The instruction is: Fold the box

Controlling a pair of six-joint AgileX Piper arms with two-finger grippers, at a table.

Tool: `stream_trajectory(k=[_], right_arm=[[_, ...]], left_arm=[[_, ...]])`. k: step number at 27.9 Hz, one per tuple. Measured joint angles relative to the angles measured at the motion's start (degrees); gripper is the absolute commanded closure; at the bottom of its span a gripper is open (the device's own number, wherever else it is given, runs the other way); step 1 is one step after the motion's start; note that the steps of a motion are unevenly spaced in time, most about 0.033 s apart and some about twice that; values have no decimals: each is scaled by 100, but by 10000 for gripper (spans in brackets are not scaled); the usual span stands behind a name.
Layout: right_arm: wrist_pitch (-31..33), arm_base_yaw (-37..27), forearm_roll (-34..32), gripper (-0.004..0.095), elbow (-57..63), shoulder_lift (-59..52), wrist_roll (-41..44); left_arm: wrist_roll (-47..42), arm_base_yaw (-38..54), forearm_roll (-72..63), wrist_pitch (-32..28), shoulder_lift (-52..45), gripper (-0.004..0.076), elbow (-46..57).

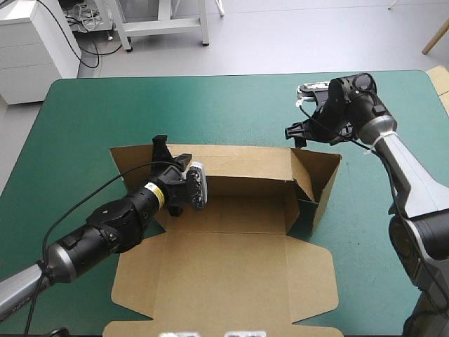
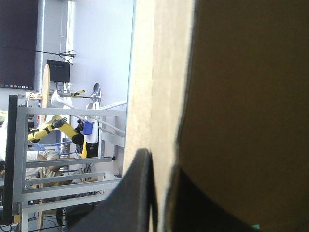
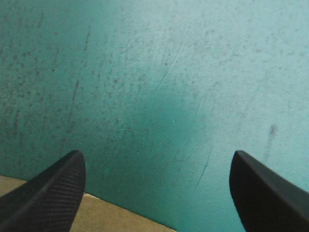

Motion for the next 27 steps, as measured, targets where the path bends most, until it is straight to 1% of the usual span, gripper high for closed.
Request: stream_trajectory(k=[7, 11, 16, 22, 27], right_arm=[[-21, 0, 154, 161, 554, -178, -29], [-116, -6, 80, 161, 1013, -540, -74], [-179, -11, -68, 161, 1279, -969, -129], [-140, -11, -40, 161, 1557, -1525, -265], [-221, -11, 135, 161, 1954, -1808, -405]], left_arm=[[-111, -1, 0, 4, 0, 731, 0], [-171, -7, 0, 40, 0, 731, 0], [-190, -7, 0, 40, 0, 731, 0], [-194, -7, 7, 47, 5, 731, 0], [-227, -7, 7, 47, 5, 731, 0]])
